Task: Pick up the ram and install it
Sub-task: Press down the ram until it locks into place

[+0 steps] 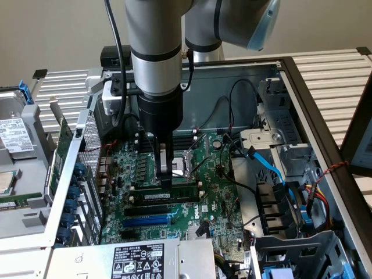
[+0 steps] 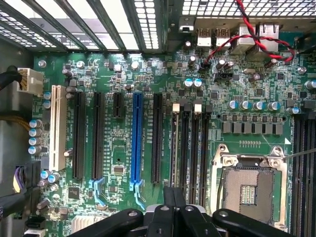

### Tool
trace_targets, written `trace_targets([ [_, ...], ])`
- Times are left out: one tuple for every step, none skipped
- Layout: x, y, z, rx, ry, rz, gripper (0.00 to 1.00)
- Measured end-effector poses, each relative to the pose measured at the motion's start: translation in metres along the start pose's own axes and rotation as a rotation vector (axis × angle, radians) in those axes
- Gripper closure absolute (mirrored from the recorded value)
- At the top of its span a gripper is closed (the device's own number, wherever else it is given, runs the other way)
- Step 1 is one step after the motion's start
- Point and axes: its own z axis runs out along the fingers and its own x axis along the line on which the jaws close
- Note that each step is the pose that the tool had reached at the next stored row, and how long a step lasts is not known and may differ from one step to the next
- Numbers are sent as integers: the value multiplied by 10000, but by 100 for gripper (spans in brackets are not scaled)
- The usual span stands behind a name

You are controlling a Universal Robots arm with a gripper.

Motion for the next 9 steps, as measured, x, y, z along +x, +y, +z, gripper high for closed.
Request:
trace_targets([
  [-6,1,2,0,0,1,89],
  [-7,0,5,0,0,2,89],
  [-7,0,6,0,1,1,89],
  [-8,0,11,0,0,1,89],
  [-8,0,17,0,-1,1,89],
  [-8,0,21,0,1,1,89],
  [-8,0,26,0,0,2,89],
  [-9,0,33,0,0,2,89],
  [-9,0,40,0,0,1,89],
])
